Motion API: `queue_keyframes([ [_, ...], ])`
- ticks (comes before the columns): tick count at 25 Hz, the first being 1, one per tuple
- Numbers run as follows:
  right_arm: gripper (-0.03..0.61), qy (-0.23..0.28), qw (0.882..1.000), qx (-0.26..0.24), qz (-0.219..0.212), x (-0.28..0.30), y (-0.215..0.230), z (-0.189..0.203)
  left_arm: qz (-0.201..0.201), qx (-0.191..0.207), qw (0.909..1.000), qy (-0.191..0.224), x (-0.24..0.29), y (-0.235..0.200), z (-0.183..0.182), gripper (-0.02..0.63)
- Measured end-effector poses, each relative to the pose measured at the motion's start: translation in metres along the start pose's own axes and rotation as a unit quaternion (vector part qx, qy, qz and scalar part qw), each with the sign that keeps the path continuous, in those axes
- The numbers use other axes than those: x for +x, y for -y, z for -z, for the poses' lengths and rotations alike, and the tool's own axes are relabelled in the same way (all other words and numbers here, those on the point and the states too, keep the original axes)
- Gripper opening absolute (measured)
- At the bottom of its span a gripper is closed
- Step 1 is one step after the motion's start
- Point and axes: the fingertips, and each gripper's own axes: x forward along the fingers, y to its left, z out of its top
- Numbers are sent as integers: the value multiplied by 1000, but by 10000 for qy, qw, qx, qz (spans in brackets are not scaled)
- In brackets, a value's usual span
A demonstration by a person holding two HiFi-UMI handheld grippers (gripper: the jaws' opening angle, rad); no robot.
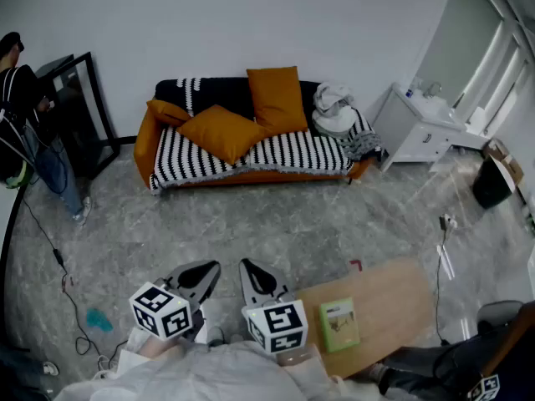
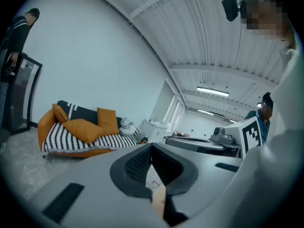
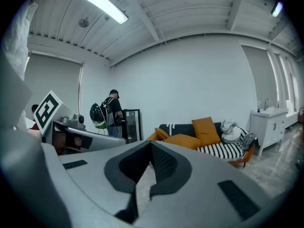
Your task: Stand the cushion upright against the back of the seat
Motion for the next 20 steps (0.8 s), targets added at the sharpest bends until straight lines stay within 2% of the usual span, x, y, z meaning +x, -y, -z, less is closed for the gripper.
queue_keyframes([
  [4,12,25,10000,78,-56,2,3,0,0,-192,9998,-26,4,-4,3,8],
  [7,12,31,9994,310,-132,4,5,4,-79,-157,9998,-104,6,-8,8,8],
  [15,12,17,9995,287,-115,3,11,7,-92,-157,9997,-159,13,-7,14,8],
  [20,12,27,9988,438,-215,3,13,19,-86,-152,9997,-198,20,-5,20,8],
])
